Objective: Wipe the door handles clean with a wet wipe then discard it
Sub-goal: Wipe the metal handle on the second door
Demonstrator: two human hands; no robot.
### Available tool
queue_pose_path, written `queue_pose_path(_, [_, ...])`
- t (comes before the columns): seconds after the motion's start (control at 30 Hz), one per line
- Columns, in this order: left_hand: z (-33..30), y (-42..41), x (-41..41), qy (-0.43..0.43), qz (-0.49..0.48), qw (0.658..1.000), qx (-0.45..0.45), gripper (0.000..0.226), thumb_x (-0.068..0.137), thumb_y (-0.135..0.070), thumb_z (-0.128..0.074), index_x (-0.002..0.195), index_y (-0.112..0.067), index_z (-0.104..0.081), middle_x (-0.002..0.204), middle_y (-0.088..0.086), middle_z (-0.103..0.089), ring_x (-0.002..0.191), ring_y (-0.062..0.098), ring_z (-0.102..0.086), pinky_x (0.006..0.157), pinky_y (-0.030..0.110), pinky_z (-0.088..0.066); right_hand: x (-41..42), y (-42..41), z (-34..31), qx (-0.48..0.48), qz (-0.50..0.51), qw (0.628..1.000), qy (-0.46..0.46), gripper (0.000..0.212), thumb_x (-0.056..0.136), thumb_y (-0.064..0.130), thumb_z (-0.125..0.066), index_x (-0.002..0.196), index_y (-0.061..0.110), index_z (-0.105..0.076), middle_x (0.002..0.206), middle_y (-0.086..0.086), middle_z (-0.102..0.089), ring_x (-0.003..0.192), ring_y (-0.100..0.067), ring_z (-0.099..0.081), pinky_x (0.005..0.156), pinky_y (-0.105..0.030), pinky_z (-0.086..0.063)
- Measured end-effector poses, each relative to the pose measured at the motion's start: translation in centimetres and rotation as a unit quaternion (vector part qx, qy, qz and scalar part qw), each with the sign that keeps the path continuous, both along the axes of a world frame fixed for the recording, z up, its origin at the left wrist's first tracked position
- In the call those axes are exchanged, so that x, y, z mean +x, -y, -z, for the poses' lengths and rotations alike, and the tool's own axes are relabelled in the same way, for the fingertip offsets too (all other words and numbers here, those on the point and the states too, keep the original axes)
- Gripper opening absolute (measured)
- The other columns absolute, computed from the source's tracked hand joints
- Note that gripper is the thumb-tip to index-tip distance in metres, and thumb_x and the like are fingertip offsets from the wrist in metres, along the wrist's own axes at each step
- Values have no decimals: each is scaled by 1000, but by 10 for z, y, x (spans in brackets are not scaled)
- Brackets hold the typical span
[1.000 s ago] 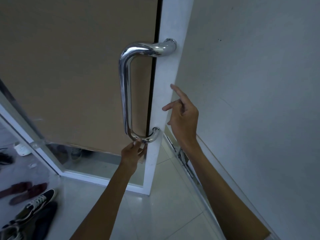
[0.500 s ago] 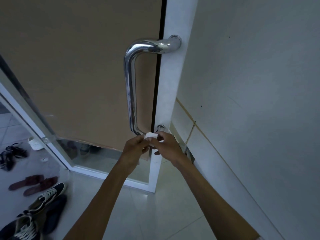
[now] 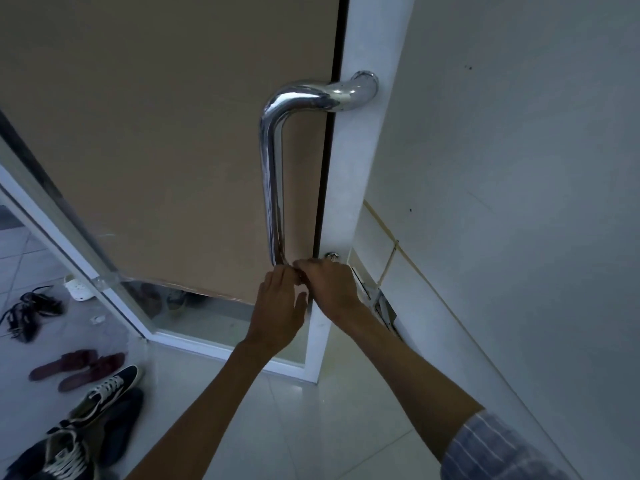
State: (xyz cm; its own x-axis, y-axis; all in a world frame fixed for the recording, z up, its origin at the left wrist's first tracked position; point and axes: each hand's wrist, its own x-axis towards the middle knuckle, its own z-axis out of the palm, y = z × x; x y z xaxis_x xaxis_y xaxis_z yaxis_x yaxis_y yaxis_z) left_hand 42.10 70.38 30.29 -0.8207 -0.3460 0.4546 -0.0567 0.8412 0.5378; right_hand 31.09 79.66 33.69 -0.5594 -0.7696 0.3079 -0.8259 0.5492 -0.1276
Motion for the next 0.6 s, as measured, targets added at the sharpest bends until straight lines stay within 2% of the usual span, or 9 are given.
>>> queue_pose_path(0.1, [4, 0, -4, 8, -17, 999, -44, 20, 90, -5, -73, 106, -5, -60, 110, 16, -62, 99, 36, -61, 87, 45, -51, -14, -15, 9, 3, -30, 999, -27, 24, 89, 11, -75, 108, 25, -78, 93, 0, -78, 72, -24, -75, 54, -34, -59])
queue_pose_path(0.23, [7, -2, -8, 20, -21, 998, -62, 18, 94, -17, -65, 108, -8, -61, 117, 14, -62, 102, 33, -60, 89, 44, -49, -33, -30, 5, 81, -14, 993, -80, 39, 78, -6, -76, 103, 25, -74, 92, 4, -73, 65, -22, -71, 46, -27, -45])
queue_pose_path(0.3, [10, -2, -10, 26, -27, 997, -61, 22, 94, -23, -60, 111, -9, -62, 122, 13, -61, 106, 31, -58, 92, 43, -47, -36, -32, 6, 88, -17, 991, -96, 41, 75, -8, -75, 101, 24, -73, 92, 5, -72, 65, -21, -70, 45, -25, -38])
queue_pose_path(0.37, [10, -2, -10, 34, -26, 997, -59, 23, 93, -20, -66, 113, -10, -62, 125, 13, -59, 109, 31, -57, 94, 44, -46, -39, -35, 10, 75, -29, 992, -93, 41, 75, -8, -75, 100, 23, -73, 93, 6, -74, 62, -20, -70, 45, -23, -31])
queue_pose_path(0.53, [7, -1, -14, 38, -39, 996, -69, 21, 91, -15, -73, 110, -9, -65, 117, 12, -62, 103, 32, -59, 91, 43, -47, -44, -39, 14, 37, -13, 996, -86, 33, 84, 4, -80, 110, 23, -73, 113, 7, -77, 71, -21, -75, 49, -26, -45])
queue_pose_path(0.6, [0, -6, -20, 19, -29, 997, -70, 15, 92, -14, -69, 105, -9, -65, 108, 12, -65, 97, 31, -61, 88, 44, -49, -40, -44, 17, 5, -6, 996, -89, 36, 83, 3, -80, 114, 20, -73, 118, 5, -76, 71, -22, -74, 46, -25, -43])
